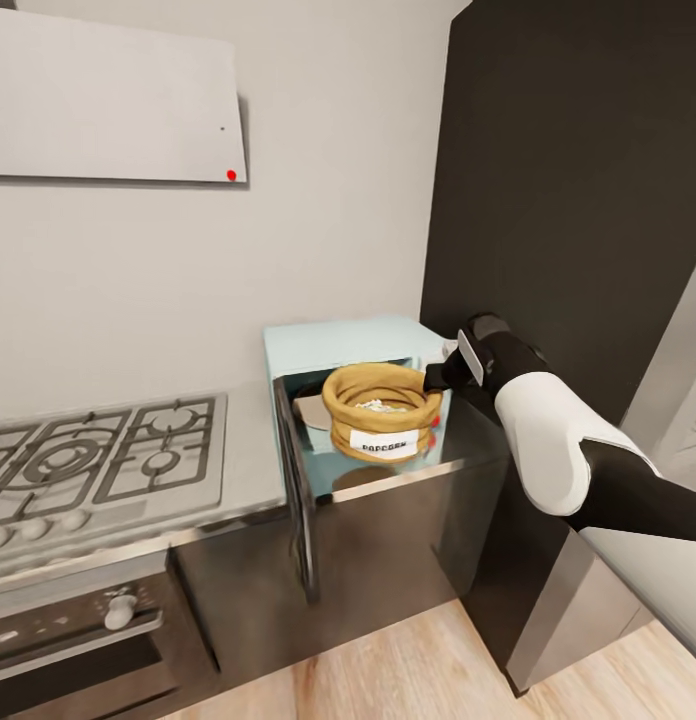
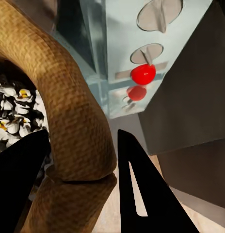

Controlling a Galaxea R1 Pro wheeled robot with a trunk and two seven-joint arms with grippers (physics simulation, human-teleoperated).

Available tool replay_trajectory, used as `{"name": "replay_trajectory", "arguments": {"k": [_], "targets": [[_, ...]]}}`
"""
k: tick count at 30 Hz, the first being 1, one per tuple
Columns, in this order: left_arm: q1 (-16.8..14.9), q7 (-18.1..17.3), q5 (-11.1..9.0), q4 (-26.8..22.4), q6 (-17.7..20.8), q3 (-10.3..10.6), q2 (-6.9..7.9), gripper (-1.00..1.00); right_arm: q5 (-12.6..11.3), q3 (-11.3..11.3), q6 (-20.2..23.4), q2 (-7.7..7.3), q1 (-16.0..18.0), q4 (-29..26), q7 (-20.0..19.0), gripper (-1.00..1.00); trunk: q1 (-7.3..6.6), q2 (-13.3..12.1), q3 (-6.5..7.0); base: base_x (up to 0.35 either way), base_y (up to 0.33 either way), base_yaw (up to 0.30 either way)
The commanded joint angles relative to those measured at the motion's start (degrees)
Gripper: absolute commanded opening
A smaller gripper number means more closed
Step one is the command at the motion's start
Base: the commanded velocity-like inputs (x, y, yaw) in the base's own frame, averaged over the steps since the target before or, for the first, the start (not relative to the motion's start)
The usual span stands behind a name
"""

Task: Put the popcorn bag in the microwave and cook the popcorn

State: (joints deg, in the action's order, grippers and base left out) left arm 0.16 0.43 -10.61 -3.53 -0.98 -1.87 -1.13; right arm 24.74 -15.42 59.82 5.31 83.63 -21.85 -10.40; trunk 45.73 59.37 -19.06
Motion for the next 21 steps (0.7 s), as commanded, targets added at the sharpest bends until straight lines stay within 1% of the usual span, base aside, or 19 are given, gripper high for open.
{"name": "replay_trajectory", "arguments": {"k": [1,8,11,18,21], "targets": [[0.0,0.0,-0.3,-0.1,-0.1,-0.2,-0.02,1.00,0.6,-0.4,0.2,0.06,0.0,-0.1,-0.4,-1.00,0.03,0.0,-0.06,0.239,0.000,0.000],[0.0,0.1,-0.3,-0.1,-0.1,-0.2,-0.02,1.00,0.6,-0.4,0.2,0.06,0.0,0.0,-0.4,-1.00,0.03,0.0,-0.06,0.201,0.000,0.000],[0.0,0.1,-0.3,-0.1,-0.1,-0.2,-0.02,1.00,0.7,-0.4,0.2,0.06,-1.0,0.1,-0.3,-1.00,0.03,0.0,-0.06,0.032,0.000,0.000],[0.0,0.1,-0.3,-0.1,-0.1,-0.2,-0.02,1.00,0.7,-0.4,0.2,0.20,-1.3,0.2,-0.4,-1.00,0.03,0.0,-0.06,0.002,0.000,0.000],[0.0,0.1,-0.3,-0.1,-0.1,-0.2,-0.07,1.00,0.7,-0.4,0.2,0.23,-1.4,1.8,-0.6,-1.00,0.03,0.0,-0.06,0.000,0.000,0.000]]}}
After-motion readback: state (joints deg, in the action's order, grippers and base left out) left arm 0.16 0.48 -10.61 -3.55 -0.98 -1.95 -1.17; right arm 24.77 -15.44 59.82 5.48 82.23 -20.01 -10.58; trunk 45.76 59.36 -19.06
